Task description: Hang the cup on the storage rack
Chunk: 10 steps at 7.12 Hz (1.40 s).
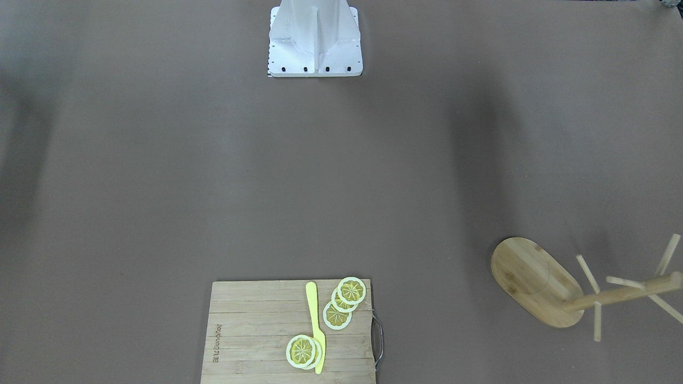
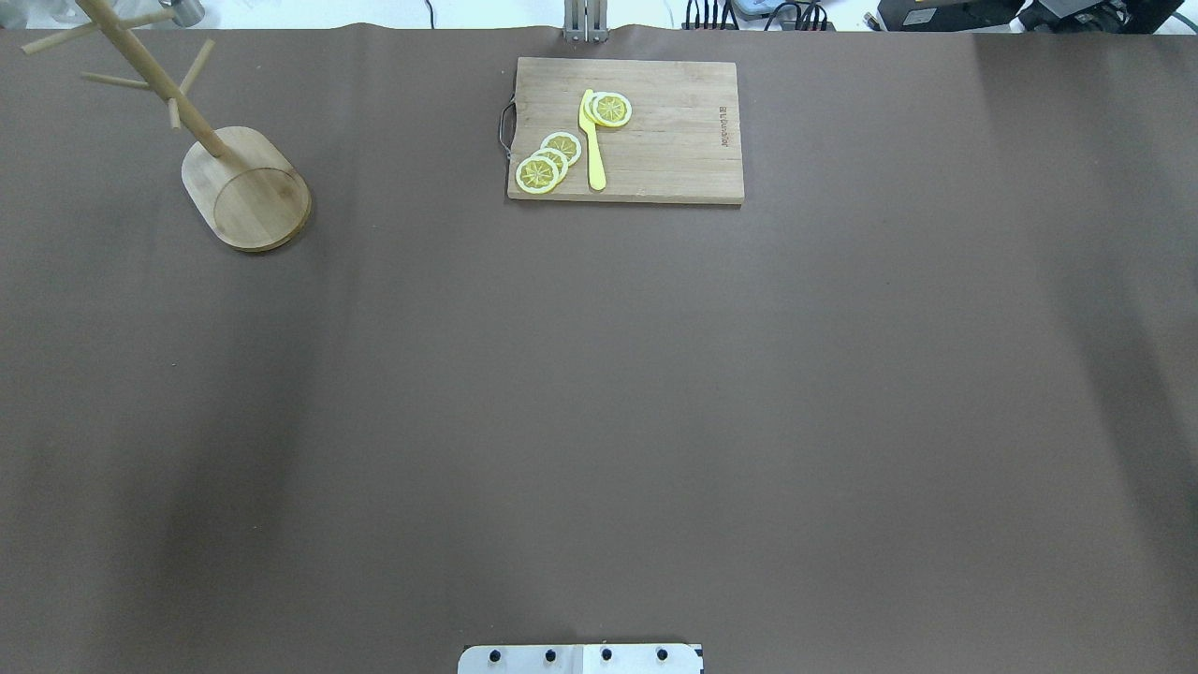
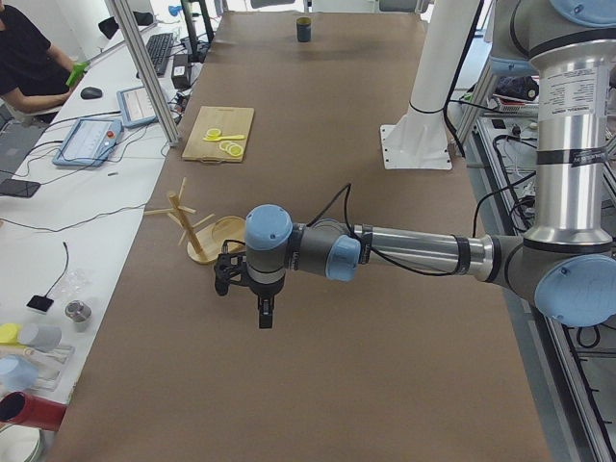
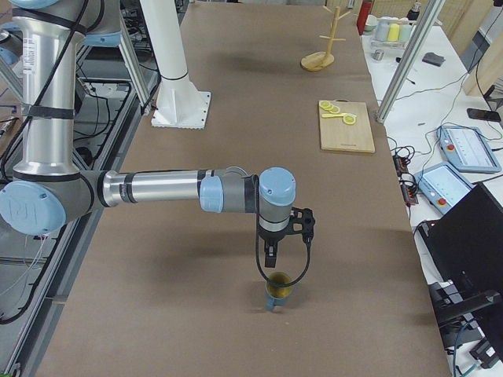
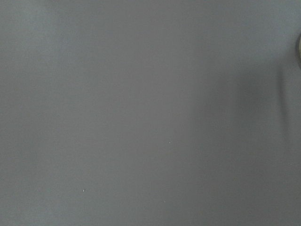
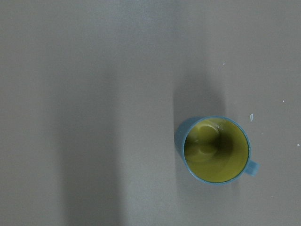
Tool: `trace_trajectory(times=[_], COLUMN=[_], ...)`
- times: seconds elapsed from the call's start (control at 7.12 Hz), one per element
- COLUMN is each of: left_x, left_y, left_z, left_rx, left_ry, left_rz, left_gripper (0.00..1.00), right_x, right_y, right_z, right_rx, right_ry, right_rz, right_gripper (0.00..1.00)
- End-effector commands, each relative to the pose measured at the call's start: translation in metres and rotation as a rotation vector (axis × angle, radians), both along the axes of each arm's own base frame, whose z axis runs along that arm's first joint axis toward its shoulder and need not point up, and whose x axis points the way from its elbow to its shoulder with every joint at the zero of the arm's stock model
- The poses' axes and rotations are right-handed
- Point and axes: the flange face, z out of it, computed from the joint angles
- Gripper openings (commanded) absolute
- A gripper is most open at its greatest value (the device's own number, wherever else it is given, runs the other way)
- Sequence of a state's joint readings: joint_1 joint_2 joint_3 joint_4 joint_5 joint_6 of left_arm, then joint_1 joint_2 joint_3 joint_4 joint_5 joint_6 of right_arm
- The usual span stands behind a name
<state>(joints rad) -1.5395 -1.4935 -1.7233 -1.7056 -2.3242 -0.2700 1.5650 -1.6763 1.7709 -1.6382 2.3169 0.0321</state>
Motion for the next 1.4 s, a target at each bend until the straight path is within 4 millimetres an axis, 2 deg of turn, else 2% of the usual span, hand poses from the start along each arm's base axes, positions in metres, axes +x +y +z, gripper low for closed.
trace_trajectory(times=[0.0,0.42,1.26], left_x=[0.0,0.001,0.0], left_y=[0.001,-0.005,-0.007], left_z=[0.006,0.016,0.016], left_rx=[-0.012,-0.031,-0.02], left_ry=[-0.001,0.0,0.003], left_rz=[-0.001,0.001,0.003], left_gripper=[0.98,0.98,0.98], right_x=[0.0,0.0,-0.002], right_y=[-0.001,-0.002,-0.008], right_z=[-0.005,-0.009,-0.015], right_rx=[0.009,0.017,0.02], right_ry=[-0.003,-0.003,-0.012], right_rz=[0.0,0.0,-0.002], right_gripper=[1.0,1.0,1.0])
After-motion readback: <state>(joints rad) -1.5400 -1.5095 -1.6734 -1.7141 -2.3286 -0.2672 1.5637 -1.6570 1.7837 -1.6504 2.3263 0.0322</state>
